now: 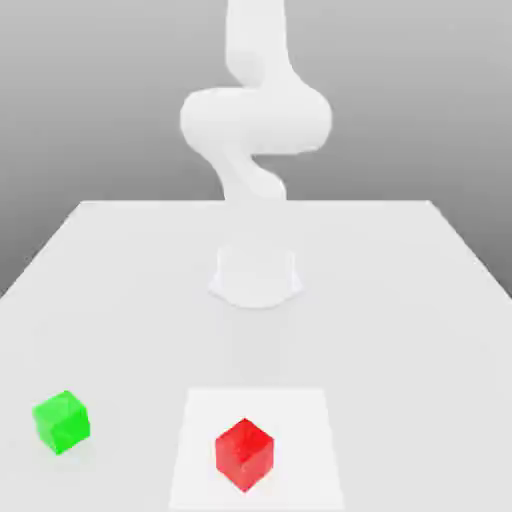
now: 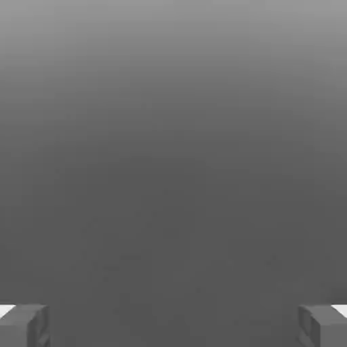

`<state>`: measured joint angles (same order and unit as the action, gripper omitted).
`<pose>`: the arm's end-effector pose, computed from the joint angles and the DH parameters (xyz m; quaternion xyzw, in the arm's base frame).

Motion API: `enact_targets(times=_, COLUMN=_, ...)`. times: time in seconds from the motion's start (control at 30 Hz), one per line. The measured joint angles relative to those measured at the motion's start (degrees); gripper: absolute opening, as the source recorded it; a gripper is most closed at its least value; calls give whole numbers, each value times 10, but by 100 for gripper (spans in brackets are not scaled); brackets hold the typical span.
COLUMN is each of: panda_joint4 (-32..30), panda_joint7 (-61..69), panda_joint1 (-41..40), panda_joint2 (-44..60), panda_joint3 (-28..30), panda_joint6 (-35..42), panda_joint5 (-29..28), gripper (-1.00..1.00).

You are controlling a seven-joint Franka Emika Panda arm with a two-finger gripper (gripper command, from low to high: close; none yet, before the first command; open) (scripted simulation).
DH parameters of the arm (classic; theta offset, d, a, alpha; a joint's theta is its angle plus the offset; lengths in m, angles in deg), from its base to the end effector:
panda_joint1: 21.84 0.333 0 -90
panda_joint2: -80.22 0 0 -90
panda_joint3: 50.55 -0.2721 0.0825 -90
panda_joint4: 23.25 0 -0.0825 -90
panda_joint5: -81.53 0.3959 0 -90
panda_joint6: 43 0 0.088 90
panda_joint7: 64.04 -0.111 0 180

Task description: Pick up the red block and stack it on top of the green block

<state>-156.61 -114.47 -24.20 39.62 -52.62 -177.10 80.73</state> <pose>0.4245 0.0009 0.6312 -0.8466 0.3981 -0.3275 0.1323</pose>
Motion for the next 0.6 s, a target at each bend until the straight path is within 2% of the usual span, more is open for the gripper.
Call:
enact_targets(times=0.3, panda_joint4=-57, panda_joint7=-173, panda_joint1=-70, panda_joint2=192, panda_joint3=-60, panda_joint6=-84, panda_joint5=-38, gripper=0)
enact_targets(times=0.6, panda_joint4=-114, panda_joint7=-332, panda_joint1=-100, panda_joint2=378, panda_joint3=-77, panda_joint6=-167, panda_joint5=-60, gripper=0)
